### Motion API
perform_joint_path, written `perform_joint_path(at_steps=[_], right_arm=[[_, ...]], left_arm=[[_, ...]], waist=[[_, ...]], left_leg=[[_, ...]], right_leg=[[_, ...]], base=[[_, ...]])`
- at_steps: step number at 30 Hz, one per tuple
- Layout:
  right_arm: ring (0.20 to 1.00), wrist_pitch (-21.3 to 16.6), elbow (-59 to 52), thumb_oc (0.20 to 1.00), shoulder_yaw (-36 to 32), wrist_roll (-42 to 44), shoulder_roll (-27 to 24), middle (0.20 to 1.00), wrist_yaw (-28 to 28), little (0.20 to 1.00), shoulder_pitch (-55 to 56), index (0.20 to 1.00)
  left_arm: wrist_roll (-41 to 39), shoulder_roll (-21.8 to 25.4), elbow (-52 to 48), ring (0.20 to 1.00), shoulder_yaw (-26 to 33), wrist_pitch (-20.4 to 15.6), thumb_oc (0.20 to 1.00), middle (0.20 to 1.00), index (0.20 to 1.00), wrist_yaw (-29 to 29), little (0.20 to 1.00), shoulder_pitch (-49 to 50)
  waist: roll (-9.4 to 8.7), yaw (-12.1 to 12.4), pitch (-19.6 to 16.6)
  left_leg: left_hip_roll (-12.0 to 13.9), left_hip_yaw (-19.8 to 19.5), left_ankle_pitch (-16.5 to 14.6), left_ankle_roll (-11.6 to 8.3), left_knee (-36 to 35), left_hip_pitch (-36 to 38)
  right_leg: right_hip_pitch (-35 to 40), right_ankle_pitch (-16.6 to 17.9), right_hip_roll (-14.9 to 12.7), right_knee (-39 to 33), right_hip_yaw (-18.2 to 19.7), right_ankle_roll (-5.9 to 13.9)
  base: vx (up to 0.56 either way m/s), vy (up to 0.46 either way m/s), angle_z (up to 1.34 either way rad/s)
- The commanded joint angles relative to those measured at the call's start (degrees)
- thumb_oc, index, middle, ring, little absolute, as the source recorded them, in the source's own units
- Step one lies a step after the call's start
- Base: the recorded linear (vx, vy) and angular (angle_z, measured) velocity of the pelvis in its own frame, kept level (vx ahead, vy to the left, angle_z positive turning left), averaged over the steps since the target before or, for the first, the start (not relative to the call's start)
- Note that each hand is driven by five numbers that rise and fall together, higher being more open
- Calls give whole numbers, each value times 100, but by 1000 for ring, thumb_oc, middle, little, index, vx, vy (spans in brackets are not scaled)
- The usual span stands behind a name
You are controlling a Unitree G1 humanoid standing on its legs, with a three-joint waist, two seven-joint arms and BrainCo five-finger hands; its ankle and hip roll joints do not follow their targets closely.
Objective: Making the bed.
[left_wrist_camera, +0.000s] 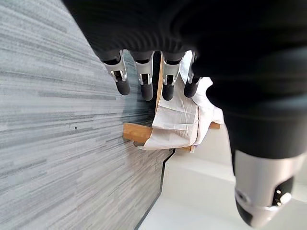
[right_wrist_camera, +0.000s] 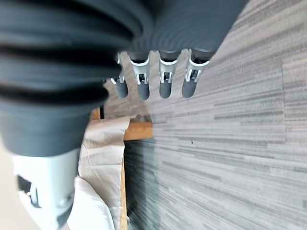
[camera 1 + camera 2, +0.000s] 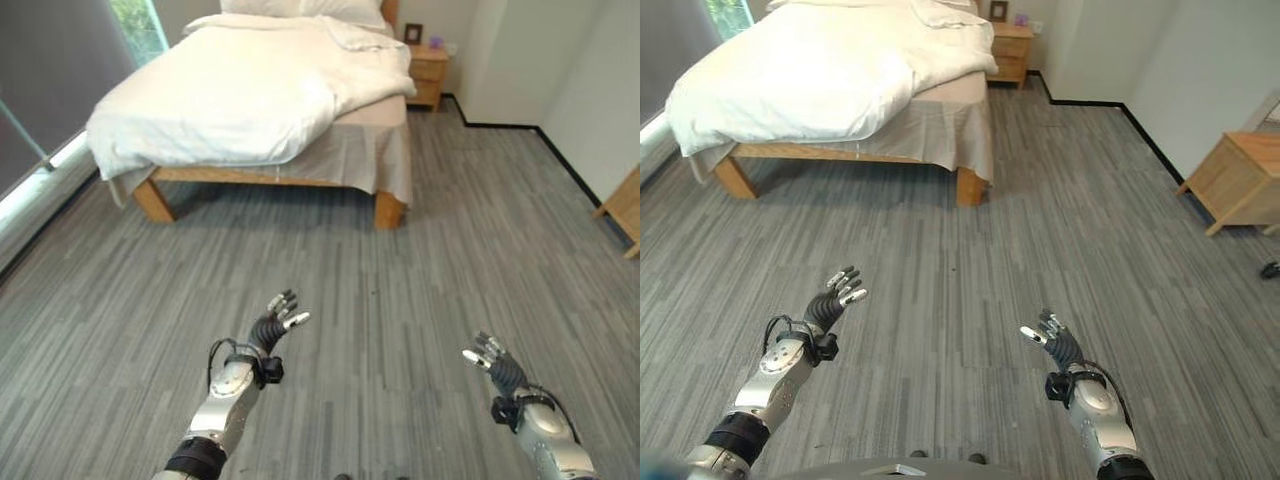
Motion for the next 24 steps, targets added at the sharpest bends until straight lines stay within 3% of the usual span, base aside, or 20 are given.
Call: perform_joint_path(at_steps=[1, 7, 9, 11, 13, 15, 17, 20, 23, 24], right_arm=[[1000, -356, -27, 1000, 188, -85, -6, 1000, 42, 1000, -433, 1000], [1000, -429, -261, 1000, 460, 34, 102, 1000, 126, 1000, -694, 1000], [1000, -478, -279, 1000, 570, 92, 101, 1000, 93, 1000, -917, 1000], [1000, -486, -361, 1000, 687, 84, 149, 1000, 102, 1000, -1045, 1000], [1000, -485, -440, 1000, 689, 93, 182, 1000, 110, 1000, -1067, 1000], [1000, -465, -469, 1000, 662, 105, 205, 1000, 127, 1000, -1069, 1000], [1000, -459, -592, 1000, 557, 229, 170, 1000, 185, 1000, -930, 1000], [1000, -448, -594, 1000, 560, 292, 170, 1000, 144, 1000, -843, 1000], [1000, -414, -796, 1000, 533, 254, 183, 1000, 239, 1000, -709, 1000], [1000, -379, -868, 1000, 519, 271, 179, 1000, 270, 1000, -648, 1000]], left_arm=[[64, 61, 313, 1000, 4, -263, 1000, 1000, 1000, -6, 1000, -414], [-28, 39, 221, 1000, 292, -372, 1000, 1000, 1000, 124, 1000, -208], [-98, 33, 152, 1000, 320, -372, 1000, 1000, 1000, 160, 1000, -194], [-80, 54, 36, 1000, 368, -388, 1000, 1000, 1000, 167, 1000, -107], [23, 154, -106, 1000, 367, -368, 1000, 1000, 1000, 135, 1000, -56], [48, 151, -88, 1000, 366, -361, 1000, 1000, 1000, 121, 1000, -68], [89, 109, -34, 1000, 363, -369, 1000, 1000, 1000, 118, 1000, -92], [138, 20, 405, 1000, 260, -338, 1000, 1000, 1000, 126, 1000, -366], [430, -11, 400, 1000, 162, -324, 1000, 1000, 1000, 122, 1000, -406], [442, -13, 342, 1000, 134, -306, 1000, 1000, 1000, 82, 1000, -350]], waist=[[-178, 82, -185], [-175, 194, -67], [-103, 259, 84], [-55, 268, 279], [28, 214, 410], [49, 157, 431], [31, -67, 443], [-101, -332, 439], [-79, -513, 334], [-45, -532, 267]], left_leg=[[62, -374, -63, -153, 32, -100], [5, -253, -153, -64, 32, -84], [-43, -310, -187, 39, 32, -50], [-82, -289, -215, 126, 32, 24], [-75, -468, -277, 186, 46, 127], [-56, -510, -309, 166, 32, 216], [25, -776, -502, 21, 32, 610], [257, -1135, -696, -177, 32, 1053], [544, -1326, -680, -342, 32, 1474], [620, -1368, -582, -405, 113, 1496]], right_leg=[[-262, 203, -291, 92, 73, 515], [-395, 224, -395, 279, 140, 612], [-853, 229, -463, 1210, 196, 703], [-1387, 701, -547, 2278, 212, 817], [-1871, 824, -446, 3010, 246, 751], [-2077, 757, -398, 2900, 167, 734], [-2209, 721, -284, 1599, -181, 706], [-2415, 1033, -35, 328, -226, 859], [-2539, 1260, -25, 145, -546, 965], [-2412, 1243, -46, 146, -585, 892]], base=[[33, 32, -6], [44, 82, -8], [-28, 135, -8], [-8, 155, -22], [134, 134, -5], [248, 34, 35], [504, -95, 48], [515, -186, 85], [562, -202, 93], [557, -223, 53]])
